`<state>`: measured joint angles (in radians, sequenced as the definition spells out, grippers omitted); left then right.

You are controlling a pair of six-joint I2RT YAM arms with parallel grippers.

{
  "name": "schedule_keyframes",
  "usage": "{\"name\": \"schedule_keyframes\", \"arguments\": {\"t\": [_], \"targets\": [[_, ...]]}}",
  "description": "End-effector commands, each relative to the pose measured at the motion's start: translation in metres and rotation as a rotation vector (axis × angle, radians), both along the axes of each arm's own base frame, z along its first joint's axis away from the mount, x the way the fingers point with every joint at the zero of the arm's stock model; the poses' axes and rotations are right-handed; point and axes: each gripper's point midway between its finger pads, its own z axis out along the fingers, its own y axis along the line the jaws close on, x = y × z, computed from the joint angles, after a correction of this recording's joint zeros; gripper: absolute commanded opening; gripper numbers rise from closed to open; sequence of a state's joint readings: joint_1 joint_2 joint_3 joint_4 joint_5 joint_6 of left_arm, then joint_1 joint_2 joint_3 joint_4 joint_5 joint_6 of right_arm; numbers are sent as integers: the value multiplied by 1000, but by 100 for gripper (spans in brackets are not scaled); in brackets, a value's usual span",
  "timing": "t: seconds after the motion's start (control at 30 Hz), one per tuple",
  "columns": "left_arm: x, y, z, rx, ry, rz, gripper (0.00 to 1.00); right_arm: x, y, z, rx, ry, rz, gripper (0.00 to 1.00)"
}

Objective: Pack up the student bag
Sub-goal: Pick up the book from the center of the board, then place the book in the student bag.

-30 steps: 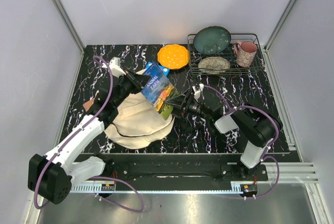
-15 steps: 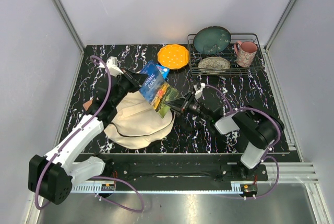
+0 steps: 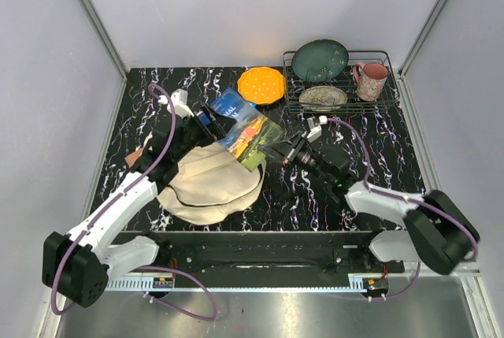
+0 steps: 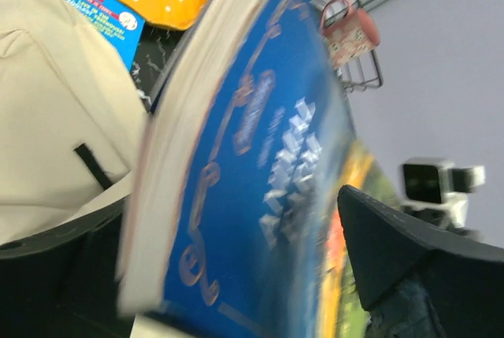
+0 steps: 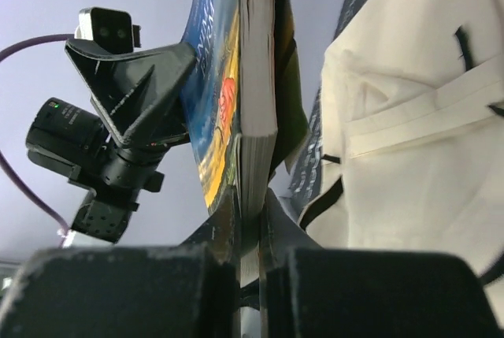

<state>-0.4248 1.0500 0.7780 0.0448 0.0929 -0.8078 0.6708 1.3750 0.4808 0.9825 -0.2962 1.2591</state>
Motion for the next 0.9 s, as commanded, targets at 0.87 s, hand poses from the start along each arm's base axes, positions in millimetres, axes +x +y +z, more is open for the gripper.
{"name": "schedule_keyframes", "arguments": {"t": [0.87], "targets": [[-114, -56, -84, 877, 48, -718, 95, 2, -210, 35, -686, -12, -860, 0]]}}
